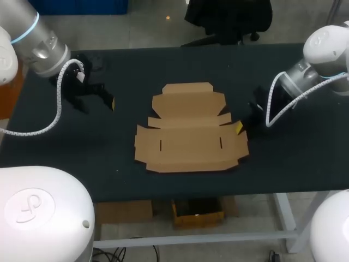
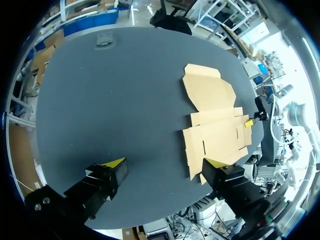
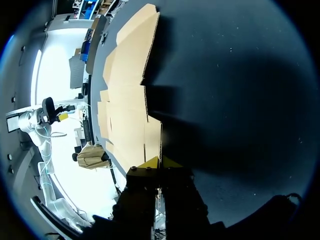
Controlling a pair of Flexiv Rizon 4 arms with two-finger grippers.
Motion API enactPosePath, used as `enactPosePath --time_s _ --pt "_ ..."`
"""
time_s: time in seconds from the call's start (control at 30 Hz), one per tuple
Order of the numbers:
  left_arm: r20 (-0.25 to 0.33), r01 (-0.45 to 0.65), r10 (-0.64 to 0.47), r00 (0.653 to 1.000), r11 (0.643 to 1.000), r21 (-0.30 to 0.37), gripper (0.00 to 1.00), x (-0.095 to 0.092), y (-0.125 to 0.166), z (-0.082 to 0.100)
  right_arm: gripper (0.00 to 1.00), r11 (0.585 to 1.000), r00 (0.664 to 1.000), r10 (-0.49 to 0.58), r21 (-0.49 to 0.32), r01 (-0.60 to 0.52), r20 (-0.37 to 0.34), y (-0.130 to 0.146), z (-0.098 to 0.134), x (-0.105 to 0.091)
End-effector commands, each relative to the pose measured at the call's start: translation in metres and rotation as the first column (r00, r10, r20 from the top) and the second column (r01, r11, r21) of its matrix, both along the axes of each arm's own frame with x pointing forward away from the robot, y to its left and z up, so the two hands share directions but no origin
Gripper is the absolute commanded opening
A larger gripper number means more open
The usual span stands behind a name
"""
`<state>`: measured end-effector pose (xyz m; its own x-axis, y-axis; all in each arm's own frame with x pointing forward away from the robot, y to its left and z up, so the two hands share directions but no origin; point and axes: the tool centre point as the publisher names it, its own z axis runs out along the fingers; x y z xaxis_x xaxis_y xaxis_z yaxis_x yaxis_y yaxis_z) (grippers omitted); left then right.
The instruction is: Assemble the packaging by folding the flat box into shape, placing the metal phone stand inside, and closing the box properly
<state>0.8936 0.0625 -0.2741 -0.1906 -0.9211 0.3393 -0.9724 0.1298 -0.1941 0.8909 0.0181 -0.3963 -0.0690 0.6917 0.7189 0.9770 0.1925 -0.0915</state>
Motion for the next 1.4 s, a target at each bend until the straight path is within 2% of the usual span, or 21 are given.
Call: enactPosePath --time_s 0.03,0.63,0.67,0.7,0.73,0.9,1.2,1.4 --pt "0.002 -0.002 0.002 1.0 1.0 0.003 1.0 -0.001 0.0 0.0 0.0 1.0 1.0 -0.003 0.008 0.003 0.0 -0.005 -0.002 -0.004" --pt "0.004 0.001 -0.001 1.0 1.0 0.006 1.0 -0.003 -0.002 0.001 0.0 1.0 1.0 0.008 0.01 -0.008 -0.006 0.0 -0.001 0.003" --pt "0.004 0.001 -0.001 1.0 1.0 0.005 1.0 -0.003 -0.002 0.001 0.04 1.0 1.0 0.003 0.01 -0.003 -0.01 0.0 -0.002 0.003" --pt "0.003 0.001 -0.001 1.0 1.0 0.004 1.0 -0.003 -0.002 0.001 0.43 1.0 1.0 -0.006 0.014 0.006 -0.019 -0.001 -0.002 0.002" --pt "0.003 0.002 -0.002 1.0 1.0 0.003 1.0 -0.003 -0.002 0.001 1.0 1.0 1.0 -0.013 0.015 0.013 -0.022 -0.002 -0.002 0.002" --pt "0.01 0.005 -0.005 1.0 1.0 0.0 1.0 -0.001 -0.004 0.004 1.0 0.998 0.998 -0.055 0.009 0.055 -0.015 -0.014 0.008 -0.006" --pt "0.072 0.003 -0.003 0.997 1.0 0.001 1.0 0.001 -0.003 0.018 1.0 0.991 0.989 -0.129 -0.037 0.132 0.074 -0.042 0.055 -0.012" --pt "0.105 0.013 -0.012 0.994 1.0 -0.005 1.0 0.005 -0.006 0.022 1.0 0.982 0.978 -0.179 -0.033 0.184 0.103 -0.059 0.074 -0.011"
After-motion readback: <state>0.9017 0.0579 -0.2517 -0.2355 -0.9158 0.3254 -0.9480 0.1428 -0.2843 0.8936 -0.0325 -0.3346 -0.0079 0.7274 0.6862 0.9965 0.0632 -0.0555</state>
